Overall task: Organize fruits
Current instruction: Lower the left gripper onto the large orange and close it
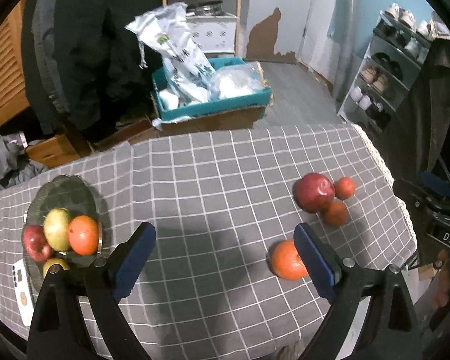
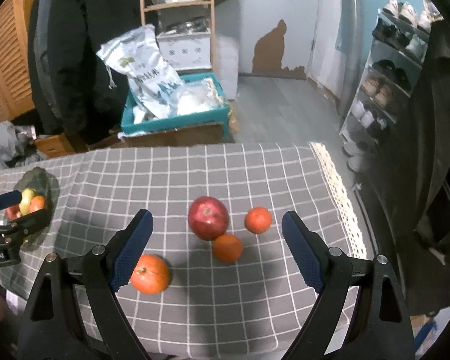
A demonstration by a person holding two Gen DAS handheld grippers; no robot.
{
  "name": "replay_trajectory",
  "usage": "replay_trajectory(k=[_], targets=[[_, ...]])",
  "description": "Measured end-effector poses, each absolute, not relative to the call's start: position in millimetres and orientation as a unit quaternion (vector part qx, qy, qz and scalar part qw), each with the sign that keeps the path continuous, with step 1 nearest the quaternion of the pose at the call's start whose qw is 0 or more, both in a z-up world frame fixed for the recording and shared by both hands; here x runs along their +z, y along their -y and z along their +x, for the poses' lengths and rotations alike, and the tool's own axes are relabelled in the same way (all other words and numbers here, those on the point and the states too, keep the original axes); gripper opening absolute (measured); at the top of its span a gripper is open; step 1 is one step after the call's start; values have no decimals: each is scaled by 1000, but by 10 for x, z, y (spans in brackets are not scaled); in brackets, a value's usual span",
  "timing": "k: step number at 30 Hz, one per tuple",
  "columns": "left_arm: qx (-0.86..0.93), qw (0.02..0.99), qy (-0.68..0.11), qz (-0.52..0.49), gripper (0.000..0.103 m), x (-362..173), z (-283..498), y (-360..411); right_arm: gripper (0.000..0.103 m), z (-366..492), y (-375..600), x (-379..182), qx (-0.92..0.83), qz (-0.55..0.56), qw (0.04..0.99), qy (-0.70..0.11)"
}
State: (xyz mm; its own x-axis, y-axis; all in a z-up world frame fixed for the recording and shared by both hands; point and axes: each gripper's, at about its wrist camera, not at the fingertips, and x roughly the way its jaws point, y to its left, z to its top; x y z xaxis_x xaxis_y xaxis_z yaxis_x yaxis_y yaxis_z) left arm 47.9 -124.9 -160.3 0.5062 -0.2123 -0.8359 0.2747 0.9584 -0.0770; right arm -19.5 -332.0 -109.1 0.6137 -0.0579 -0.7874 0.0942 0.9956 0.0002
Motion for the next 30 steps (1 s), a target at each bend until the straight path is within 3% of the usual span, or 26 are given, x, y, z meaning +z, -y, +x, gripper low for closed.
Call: replay_trajectory(k=[30], targets=[[-189, 784, -589, 60, 94, -2784, 442, 2020, 87, -181, 3686, -2284, -47, 51, 819, -570]])
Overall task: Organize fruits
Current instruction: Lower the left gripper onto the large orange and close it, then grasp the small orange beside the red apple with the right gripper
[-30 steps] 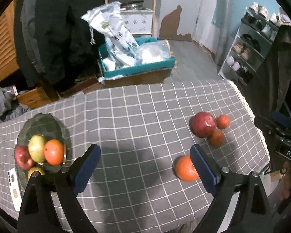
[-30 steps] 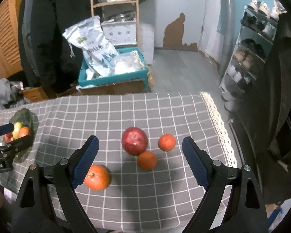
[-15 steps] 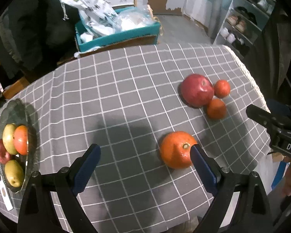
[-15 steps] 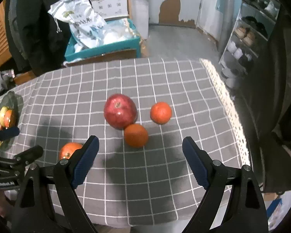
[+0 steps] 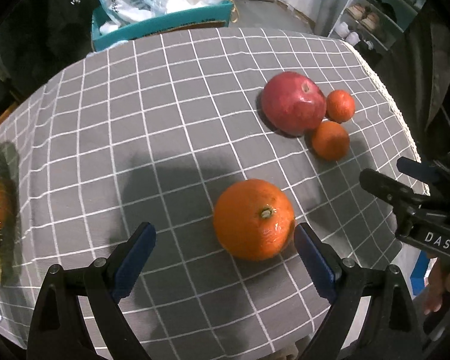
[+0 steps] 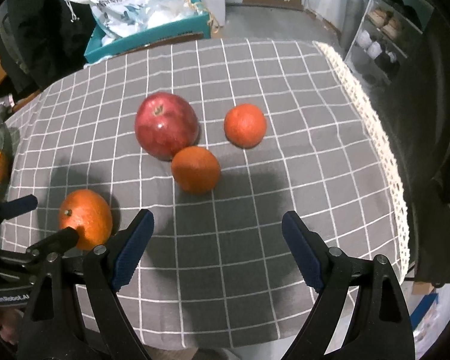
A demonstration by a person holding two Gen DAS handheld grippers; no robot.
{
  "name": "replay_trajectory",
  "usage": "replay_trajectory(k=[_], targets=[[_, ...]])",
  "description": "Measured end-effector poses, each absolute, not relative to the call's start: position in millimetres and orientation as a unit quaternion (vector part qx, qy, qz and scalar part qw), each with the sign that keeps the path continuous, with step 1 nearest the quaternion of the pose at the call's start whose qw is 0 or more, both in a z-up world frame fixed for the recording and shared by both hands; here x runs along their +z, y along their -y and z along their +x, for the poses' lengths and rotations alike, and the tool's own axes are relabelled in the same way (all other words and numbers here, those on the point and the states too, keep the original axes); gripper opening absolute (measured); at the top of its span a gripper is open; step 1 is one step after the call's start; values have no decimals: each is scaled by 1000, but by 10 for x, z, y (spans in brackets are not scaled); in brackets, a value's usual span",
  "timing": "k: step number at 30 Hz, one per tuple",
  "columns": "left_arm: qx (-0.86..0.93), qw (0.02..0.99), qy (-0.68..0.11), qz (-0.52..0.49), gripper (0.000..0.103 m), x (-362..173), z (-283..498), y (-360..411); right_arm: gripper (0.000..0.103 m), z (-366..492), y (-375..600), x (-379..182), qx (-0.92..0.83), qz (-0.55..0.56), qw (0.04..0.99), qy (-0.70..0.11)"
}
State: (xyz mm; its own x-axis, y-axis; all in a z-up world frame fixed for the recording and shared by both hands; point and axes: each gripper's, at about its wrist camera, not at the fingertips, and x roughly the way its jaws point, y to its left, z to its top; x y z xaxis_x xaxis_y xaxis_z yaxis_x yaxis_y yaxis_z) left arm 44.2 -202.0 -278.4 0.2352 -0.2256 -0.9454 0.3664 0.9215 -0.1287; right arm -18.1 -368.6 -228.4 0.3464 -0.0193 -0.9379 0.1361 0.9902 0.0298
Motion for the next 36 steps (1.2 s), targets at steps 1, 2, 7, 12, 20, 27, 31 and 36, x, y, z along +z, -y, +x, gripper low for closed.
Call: replay_trajectory(k=[1, 2, 7, 12, 20, 27, 31, 36], targets=[[-190, 782, -591, 58, 94, -2802, 449, 2028, 87, -180, 3686, -2306, -48, 49, 817, -572], [-192, 780, -593, 55, 94, -2821, 457, 2035, 87, -178, 3686, -2322, -48, 47, 816, -574], [-195, 772, -604, 39, 94, -2938, 509, 2055, 87, -173, 3702, -2358, -48, 47, 813, -578], [-198, 769, -607, 32, 94, -3003, 531, 2082, 87, -144, 3727, -2382, -49, 52, 812, -579], [-218, 758, -614, 36, 72, -3070, 550, 2188, 87, -22, 3695, -2450, -37, 48, 814, -577], [-219, 766, -603, 48, 65, -3069, 545, 2221, 87, 158, 3661, -2568, -19, 48, 816, -576], [-206, 773, -599, 47, 65, -3053, 621, 2153, 87, 268, 3623, -2638, -12, 45, 815, -577], [-188, 782, -594, 35, 65, -3011, 742, 2006, 82, 397, 3579, -2736, -8, 45, 811, -583]])
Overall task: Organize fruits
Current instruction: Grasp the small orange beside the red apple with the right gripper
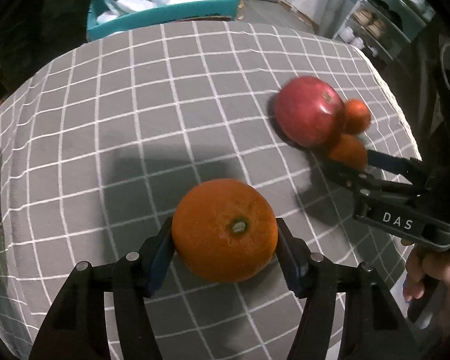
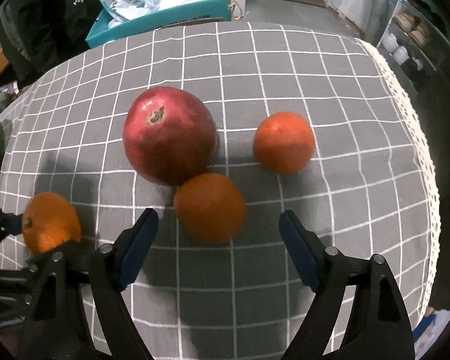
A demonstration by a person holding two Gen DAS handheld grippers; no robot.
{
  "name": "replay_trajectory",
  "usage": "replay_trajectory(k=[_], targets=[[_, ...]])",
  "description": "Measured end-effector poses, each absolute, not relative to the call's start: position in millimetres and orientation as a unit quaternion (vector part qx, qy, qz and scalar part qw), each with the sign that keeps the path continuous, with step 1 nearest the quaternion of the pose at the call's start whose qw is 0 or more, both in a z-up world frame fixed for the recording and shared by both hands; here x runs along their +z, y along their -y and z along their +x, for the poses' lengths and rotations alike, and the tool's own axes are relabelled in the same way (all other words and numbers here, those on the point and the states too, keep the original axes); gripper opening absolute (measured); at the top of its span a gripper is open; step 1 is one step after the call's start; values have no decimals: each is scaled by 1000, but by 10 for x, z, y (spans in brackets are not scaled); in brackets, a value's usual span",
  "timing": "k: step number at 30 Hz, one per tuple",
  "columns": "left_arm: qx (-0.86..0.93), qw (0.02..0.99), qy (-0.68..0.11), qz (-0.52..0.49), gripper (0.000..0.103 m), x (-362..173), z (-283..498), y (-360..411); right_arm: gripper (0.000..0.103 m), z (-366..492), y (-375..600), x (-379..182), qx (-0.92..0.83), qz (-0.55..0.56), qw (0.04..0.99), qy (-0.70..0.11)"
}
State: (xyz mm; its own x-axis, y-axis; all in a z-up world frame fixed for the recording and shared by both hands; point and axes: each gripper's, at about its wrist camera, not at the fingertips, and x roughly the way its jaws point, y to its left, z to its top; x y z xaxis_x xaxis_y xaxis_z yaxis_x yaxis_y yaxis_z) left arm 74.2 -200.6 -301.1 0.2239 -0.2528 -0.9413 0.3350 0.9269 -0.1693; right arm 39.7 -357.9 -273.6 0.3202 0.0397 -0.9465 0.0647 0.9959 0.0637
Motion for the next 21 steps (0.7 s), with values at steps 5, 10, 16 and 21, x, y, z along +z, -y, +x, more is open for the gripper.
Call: replay_trajectory(k=[5, 10, 16, 21], targets=[[-175, 786, -593, 22, 65, -2991, 803, 1842, 71, 453, 3552, -2776, -5, 44, 810, -585], [-170, 790, -588, 21, 64, -2949, 809, 1762, 48, 485, 3514, -2818, -15, 35, 807, -589], [-170, 797, -580, 21, 64, -2855, 786, 1724, 45, 401, 3564, -2765, -28, 39, 806, -590], [-169, 805, -569, 23, 64, -2741, 755, 1722, 45, 309, 3573, -2554, -31, 38, 818, -573]])
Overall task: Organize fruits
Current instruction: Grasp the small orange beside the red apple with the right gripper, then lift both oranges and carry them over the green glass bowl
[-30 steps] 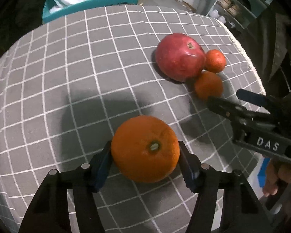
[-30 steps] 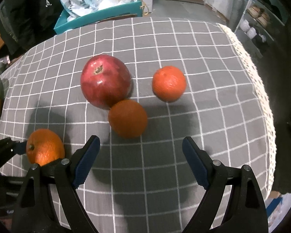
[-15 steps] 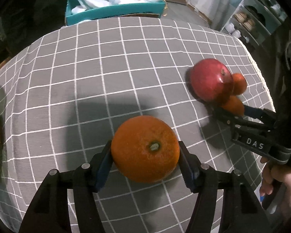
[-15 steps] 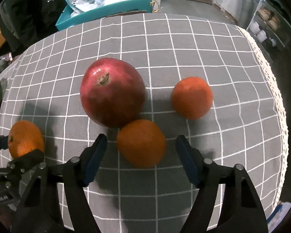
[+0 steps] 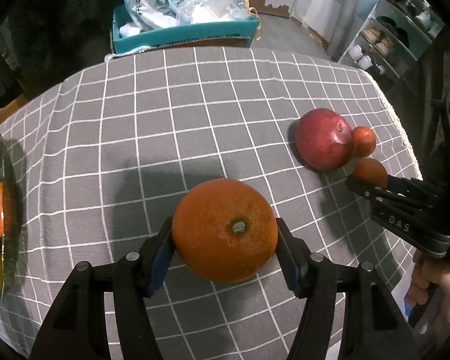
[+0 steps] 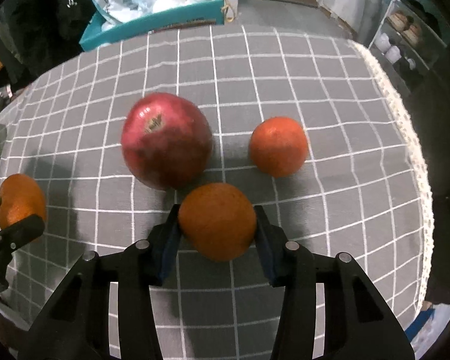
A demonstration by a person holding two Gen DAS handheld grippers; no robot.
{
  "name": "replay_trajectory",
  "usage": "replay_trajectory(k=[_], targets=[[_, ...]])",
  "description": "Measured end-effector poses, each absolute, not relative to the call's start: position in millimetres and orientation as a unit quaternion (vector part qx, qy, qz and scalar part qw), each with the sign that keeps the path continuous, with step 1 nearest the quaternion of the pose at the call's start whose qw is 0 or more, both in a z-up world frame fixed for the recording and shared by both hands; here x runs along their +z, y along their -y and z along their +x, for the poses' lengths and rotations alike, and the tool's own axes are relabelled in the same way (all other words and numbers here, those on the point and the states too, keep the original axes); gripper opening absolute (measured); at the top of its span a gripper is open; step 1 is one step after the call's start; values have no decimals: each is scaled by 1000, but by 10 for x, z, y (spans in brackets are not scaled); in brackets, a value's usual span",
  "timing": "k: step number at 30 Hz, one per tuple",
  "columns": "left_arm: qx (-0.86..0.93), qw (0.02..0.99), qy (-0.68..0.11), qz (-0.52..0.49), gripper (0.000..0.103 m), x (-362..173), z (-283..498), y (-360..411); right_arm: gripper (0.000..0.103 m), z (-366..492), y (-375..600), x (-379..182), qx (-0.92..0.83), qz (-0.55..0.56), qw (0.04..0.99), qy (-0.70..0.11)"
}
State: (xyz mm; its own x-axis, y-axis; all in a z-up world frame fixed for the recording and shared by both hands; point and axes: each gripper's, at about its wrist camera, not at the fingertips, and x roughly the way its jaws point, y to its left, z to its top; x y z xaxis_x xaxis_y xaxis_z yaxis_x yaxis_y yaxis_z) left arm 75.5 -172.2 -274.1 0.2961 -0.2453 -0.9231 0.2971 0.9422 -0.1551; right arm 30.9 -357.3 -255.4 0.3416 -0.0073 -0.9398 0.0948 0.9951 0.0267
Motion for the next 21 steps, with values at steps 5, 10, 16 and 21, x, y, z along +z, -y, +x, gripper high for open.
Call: replay_trajectory(k=[5, 10, 16, 21], targets=[[-167, 815, -555, 21, 64, -2582, 719, 1674, 45, 240, 3527, -2327, -32, 32, 831, -554], [-165, 826, -538, 15, 64, -2399, 682, 1596, 45, 154, 3474, -2102, -34, 21, 844, -534], [-164, 838, -520, 8, 64, -2180, 622, 1500, 45, 80, 3390, -1816, -31, 16, 860, -509], [-162, 849, -503, 6, 64, -1994, 578, 1405, 45, 9, 3287, -1559, -20, 7, 874, -485]])
